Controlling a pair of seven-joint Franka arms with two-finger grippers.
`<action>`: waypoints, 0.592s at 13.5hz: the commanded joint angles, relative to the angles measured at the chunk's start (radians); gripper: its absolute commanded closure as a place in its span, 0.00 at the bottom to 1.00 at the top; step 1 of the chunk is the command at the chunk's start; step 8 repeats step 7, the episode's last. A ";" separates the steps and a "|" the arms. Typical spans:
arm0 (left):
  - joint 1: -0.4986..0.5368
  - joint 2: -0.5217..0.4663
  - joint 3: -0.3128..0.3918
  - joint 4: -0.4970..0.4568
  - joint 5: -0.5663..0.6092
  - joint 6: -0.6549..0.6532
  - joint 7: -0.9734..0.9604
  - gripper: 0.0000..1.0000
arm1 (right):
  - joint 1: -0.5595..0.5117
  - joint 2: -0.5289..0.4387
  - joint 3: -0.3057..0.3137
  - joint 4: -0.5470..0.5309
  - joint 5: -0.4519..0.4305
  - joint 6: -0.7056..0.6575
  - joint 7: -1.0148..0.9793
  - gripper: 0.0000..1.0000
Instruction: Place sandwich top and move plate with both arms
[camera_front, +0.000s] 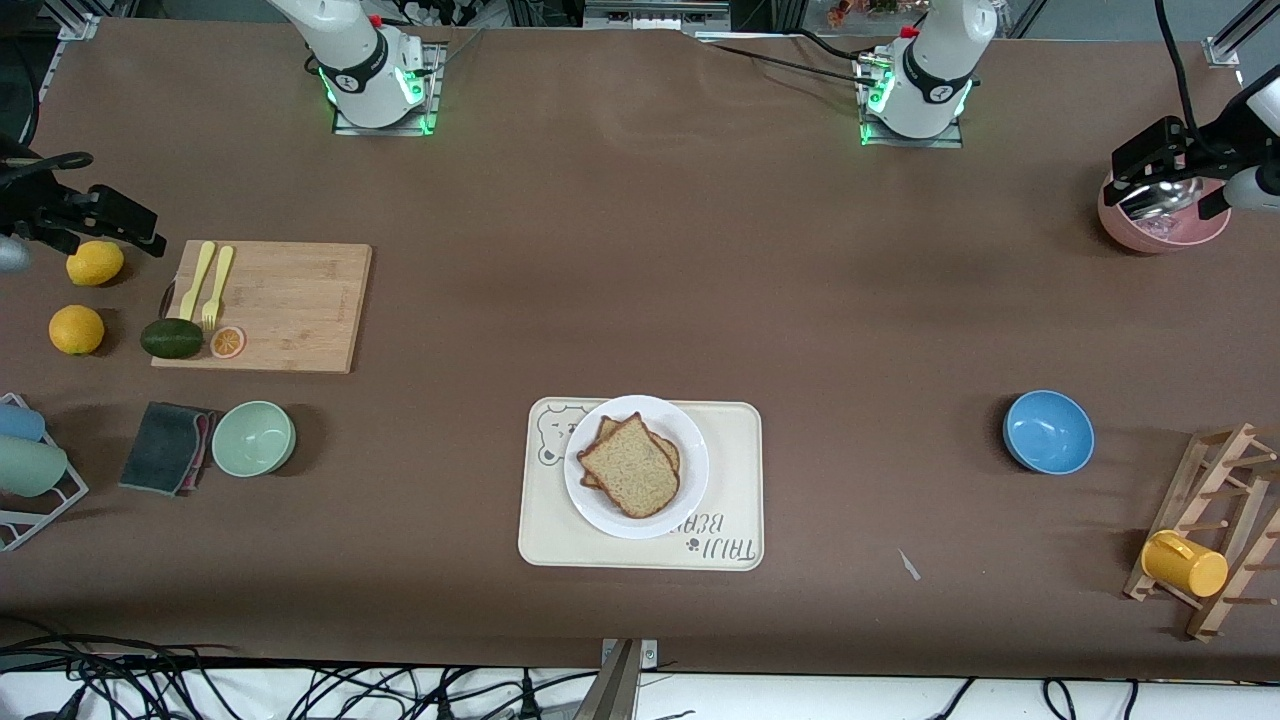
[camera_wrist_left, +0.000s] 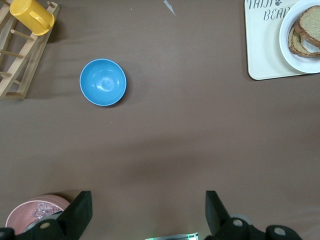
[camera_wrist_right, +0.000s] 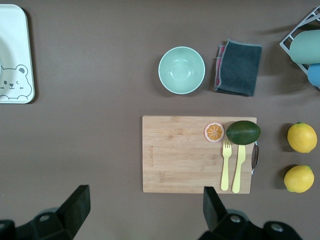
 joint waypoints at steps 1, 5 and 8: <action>-0.024 0.020 0.022 0.035 0.022 0.025 -0.010 0.00 | -0.008 0.003 0.006 0.017 0.000 -0.012 0.008 0.00; -0.021 0.020 0.008 0.023 0.022 0.061 -0.014 0.00 | -0.007 0.006 0.006 0.017 -0.001 -0.006 0.008 0.00; -0.021 0.020 0.008 0.023 0.022 0.059 -0.014 0.00 | -0.007 0.006 0.008 0.017 -0.001 -0.003 0.011 0.00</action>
